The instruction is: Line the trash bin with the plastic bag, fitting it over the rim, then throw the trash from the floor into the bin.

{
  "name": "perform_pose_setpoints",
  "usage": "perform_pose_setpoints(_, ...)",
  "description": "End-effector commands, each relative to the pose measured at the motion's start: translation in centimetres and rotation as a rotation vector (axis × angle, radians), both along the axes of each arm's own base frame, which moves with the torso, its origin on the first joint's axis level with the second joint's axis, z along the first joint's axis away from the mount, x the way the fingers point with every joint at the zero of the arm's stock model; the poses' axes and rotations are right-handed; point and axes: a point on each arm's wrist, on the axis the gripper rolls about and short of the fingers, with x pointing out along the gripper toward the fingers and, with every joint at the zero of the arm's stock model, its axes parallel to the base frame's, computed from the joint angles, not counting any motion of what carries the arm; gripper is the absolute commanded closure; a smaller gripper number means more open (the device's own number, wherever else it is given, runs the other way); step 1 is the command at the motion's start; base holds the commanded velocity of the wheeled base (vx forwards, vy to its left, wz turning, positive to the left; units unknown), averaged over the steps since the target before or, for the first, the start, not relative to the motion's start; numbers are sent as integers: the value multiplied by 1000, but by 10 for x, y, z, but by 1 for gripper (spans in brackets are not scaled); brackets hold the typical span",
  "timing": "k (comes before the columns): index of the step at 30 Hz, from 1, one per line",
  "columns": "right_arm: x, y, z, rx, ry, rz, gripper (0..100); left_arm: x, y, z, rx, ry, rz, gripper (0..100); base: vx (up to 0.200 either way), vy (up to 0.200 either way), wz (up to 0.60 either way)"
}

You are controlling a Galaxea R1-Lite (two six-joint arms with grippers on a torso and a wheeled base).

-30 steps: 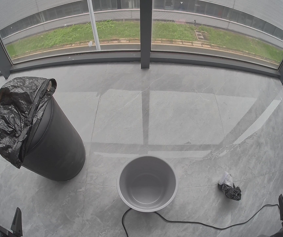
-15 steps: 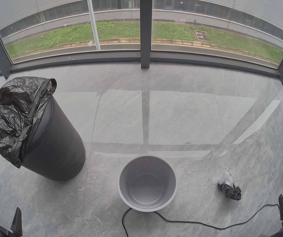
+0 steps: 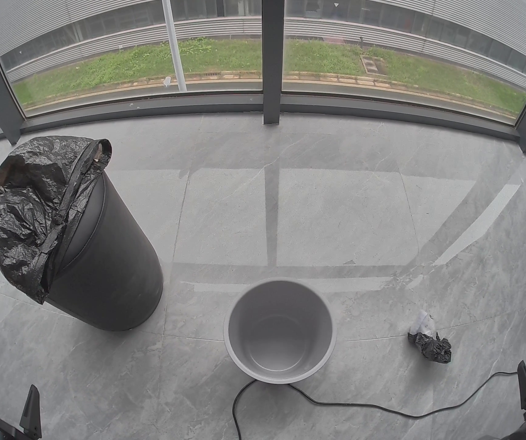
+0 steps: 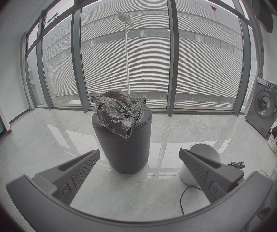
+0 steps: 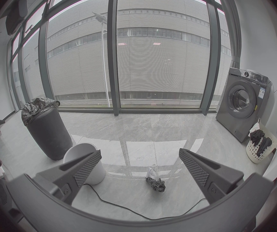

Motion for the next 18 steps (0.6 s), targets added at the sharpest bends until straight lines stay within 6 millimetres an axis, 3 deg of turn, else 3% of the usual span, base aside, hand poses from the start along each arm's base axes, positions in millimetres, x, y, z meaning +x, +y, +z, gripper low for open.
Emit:
perform_pose_setpoints(1,1,0,-5,0,7,1,0,0,0,-5,0,0,0,0,0,0,0)
perform_pose_setpoints(18,0,0,-5,1,7,0,0,0,0,-5,0,0,0,0,0,0,0)
